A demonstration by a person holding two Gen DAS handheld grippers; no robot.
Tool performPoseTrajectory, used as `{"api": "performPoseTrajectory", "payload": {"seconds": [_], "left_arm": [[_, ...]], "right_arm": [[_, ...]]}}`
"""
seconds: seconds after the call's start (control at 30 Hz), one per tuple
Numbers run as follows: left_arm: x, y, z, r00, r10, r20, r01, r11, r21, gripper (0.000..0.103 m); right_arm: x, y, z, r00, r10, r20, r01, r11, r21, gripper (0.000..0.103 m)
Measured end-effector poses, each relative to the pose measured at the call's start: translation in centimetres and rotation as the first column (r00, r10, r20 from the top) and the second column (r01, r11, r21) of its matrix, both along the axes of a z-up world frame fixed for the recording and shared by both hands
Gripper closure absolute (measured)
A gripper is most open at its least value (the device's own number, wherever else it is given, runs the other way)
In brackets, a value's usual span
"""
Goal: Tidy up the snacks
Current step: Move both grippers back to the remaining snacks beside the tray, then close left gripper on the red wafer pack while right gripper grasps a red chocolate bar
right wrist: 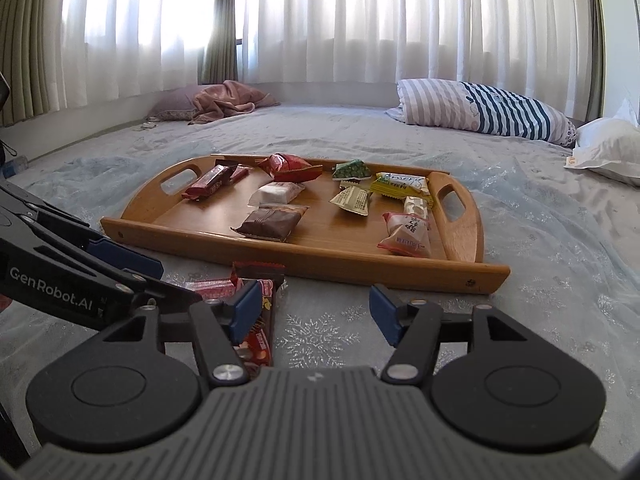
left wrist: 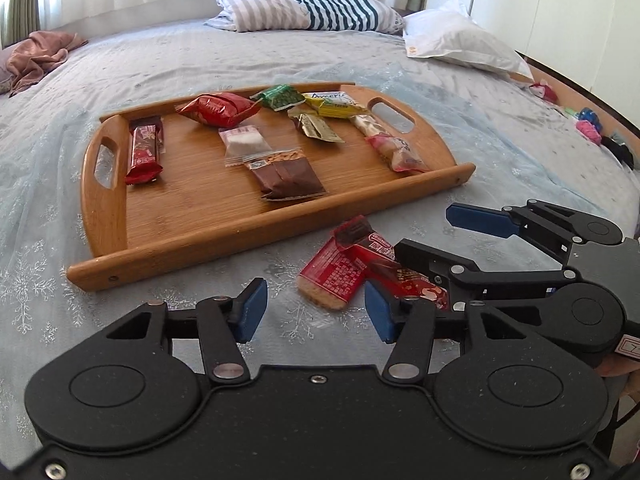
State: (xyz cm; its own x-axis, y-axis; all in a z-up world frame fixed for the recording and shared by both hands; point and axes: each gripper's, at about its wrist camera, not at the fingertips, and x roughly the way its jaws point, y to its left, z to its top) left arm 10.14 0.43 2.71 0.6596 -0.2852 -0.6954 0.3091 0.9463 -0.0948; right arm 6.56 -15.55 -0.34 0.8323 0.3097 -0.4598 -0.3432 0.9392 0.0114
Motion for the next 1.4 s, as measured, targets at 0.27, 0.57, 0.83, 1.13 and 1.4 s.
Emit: {"api": "performPoseTrajectory", "payload": {"seconds": [0.27, 0.57, 0.83, 1.13, 1.4], "left_arm": [[0.9, -0.7, -0.6, 1.0, 0.004, 0.004, -0.004, 0.999, 0.037, 0.051], [2.2, -3.0, -1.1, 1.0, -0.031, -0.004, 0.031, 0.998, 0.054, 0.064], [1.9, -2.9, -0.9, 1.0, -0.003, -0.007, 0.003, 0.999, 0.044, 0.065], [0.7, -1.5, -0.4, 0.994, 0.105, 0.008, -0.106, 0.994, 0.016, 0.065], [-0.9, 0.7, -1.2, 0.956, 0.292, 0.02, -0.292, 0.956, -0.009, 0.061]], "right_arm": [[-1.0, -1.4, -0.6, 0.999, 0.049, 0.011, -0.05, 0.998, 0.049, 0.026], [-1.9, -1.2, -1.4, 0.994, 0.106, 0.038, -0.107, 0.993, 0.041, 0.026], [-1.5, -2.0, -1.6, 0.995, 0.101, 0.01, -0.101, 0.99, 0.097, 0.024], [-1.2, -2.0, -1.8, 0.995, 0.095, 0.002, -0.095, 0.99, 0.107, 0.023], [-1.6, -1.3, -1.7, 0.997, 0.068, 0.027, -0.069, 0.996, 0.063, 0.021]]}}
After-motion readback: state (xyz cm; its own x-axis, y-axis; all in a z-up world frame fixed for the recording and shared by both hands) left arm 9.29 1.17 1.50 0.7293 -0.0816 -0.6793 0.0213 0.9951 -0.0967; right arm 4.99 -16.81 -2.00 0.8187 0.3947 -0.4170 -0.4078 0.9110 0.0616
